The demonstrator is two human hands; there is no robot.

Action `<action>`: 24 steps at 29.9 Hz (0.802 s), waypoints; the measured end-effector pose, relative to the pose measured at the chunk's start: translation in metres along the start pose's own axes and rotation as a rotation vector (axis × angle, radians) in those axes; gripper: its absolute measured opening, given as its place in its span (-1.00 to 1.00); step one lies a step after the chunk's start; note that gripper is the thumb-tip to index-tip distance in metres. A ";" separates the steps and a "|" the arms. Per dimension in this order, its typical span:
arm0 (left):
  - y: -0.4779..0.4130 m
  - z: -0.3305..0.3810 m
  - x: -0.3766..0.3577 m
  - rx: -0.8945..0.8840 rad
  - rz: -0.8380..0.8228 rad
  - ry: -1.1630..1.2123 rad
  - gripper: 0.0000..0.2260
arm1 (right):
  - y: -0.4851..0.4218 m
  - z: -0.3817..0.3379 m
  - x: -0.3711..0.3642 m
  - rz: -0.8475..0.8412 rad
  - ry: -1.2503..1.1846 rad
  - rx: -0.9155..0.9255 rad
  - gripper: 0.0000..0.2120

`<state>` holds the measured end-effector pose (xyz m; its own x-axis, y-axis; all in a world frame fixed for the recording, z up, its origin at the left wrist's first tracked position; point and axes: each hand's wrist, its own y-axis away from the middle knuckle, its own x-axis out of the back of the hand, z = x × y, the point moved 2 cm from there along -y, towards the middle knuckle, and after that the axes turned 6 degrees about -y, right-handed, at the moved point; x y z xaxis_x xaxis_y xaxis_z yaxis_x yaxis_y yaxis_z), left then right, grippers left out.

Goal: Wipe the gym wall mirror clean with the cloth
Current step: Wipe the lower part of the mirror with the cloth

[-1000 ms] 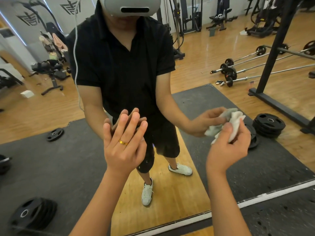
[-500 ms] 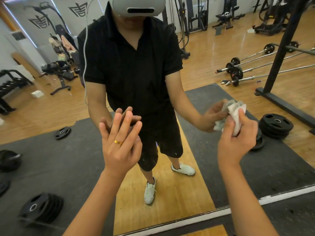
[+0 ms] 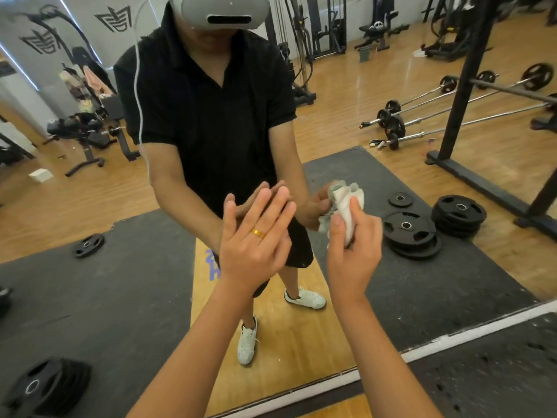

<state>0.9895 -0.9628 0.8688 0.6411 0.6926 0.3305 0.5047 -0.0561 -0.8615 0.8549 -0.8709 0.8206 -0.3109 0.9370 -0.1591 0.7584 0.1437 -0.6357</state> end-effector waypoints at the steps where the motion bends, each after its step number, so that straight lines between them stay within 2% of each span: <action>1: 0.002 -0.001 -0.002 0.000 0.012 -0.012 -0.63 | 0.004 0.001 -0.001 -0.024 -0.008 0.007 -0.68; 3: 0.004 -0.002 -0.003 0.000 0.026 -0.025 -0.62 | 0.012 0.003 -0.005 -0.119 -0.014 0.090 -0.69; 6: 0.005 -0.002 -0.002 -0.005 0.034 -0.023 -0.62 | 0.002 0.012 0.002 -0.314 0.084 0.426 -0.71; 8: 0.005 -0.001 -0.002 0.003 0.028 -0.023 -0.62 | -0.021 0.024 0.014 -0.346 0.173 0.590 -0.70; 10: 0.006 -0.001 -0.002 0.008 0.038 -0.017 -0.63 | -0.046 0.035 0.027 -0.244 0.221 0.528 -0.71; 15: 0.008 0.000 -0.006 0.015 0.069 -0.010 -0.61 | -0.056 0.030 0.025 0.144 0.093 0.048 -0.71; 17: 0.007 0.001 -0.006 0.005 0.080 0.003 -0.65 | -0.033 0.016 0.008 0.172 0.027 -0.040 -0.71; 19: 0.007 0.001 -0.005 0.001 0.079 0.016 -0.66 | -0.005 0.005 -0.006 0.057 0.033 0.031 -0.72; 22: 0.006 0.001 -0.004 -0.007 0.059 0.030 -0.66 | 0.001 0.007 -0.003 -0.185 0.106 0.287 -0.73; 24: 0.008 0.000 -0.004 -0.018 0.043 0.048 -0.65 | -0.021 0.017 0.009 -0.228 0.190 0.411 -0.73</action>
<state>0.9909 -0.9666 0.8605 0.6892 0.6540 0.3119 0.4860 -0.0981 -0.8684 0.8257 -0.8706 0.8195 -0.3035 0.9434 0.1340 0.3835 0.2497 -0.8892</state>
